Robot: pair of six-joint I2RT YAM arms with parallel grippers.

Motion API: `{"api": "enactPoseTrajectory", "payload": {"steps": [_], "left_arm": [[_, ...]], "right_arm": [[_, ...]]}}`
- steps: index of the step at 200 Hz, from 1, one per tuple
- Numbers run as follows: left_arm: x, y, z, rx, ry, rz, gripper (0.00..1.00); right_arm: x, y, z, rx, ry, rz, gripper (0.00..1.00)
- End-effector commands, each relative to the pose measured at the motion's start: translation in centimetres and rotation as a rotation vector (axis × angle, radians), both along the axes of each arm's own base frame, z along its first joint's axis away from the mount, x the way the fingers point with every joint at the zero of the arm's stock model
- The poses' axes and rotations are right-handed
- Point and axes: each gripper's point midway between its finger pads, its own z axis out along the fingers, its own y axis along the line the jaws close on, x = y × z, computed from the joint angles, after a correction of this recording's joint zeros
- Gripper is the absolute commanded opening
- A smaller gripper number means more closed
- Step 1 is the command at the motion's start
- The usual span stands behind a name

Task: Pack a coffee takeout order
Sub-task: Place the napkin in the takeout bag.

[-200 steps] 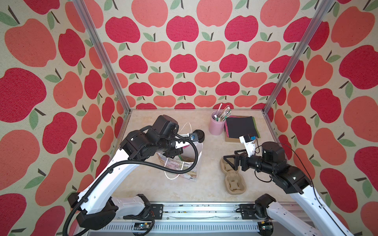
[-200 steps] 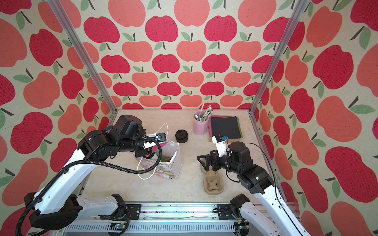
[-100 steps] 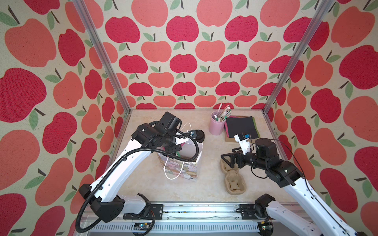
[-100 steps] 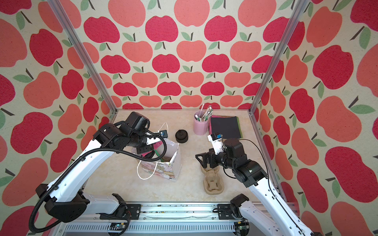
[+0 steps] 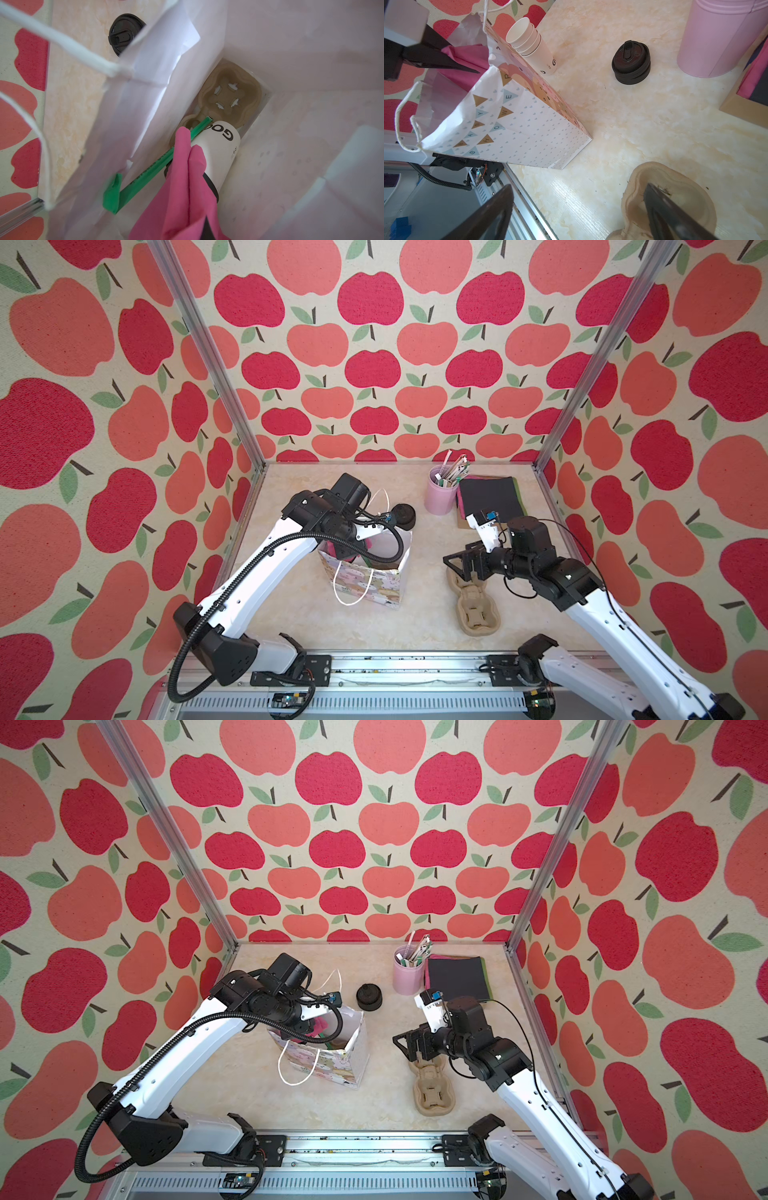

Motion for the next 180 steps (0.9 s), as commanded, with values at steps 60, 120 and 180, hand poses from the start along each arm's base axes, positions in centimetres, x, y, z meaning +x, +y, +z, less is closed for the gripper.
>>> {"api": "enactPoseTrajectory", "payload": {"steps": [60, 120, 180], "left_arm": [[0.6, -1.5, 0.6, -0.141, 0.063, 0.078, 0.44], [1.5, -2.1, 8.0, -0.362, -0.13, 0.147, 0.97], [3.4, 2.4, 13.2, -0.52, -0.307, 0.452, 0.99]], "right_arm": [[0.0, 0.7, 2.2, 0.03, -0.046, 0.042, 0.99], [0.5, 1.2, 3.4, 0.044, -0.083, 0.057, 0.99], [1.3, 0.8, 5.1, 0.022, -0.175, 0.041, 0.99]]}}
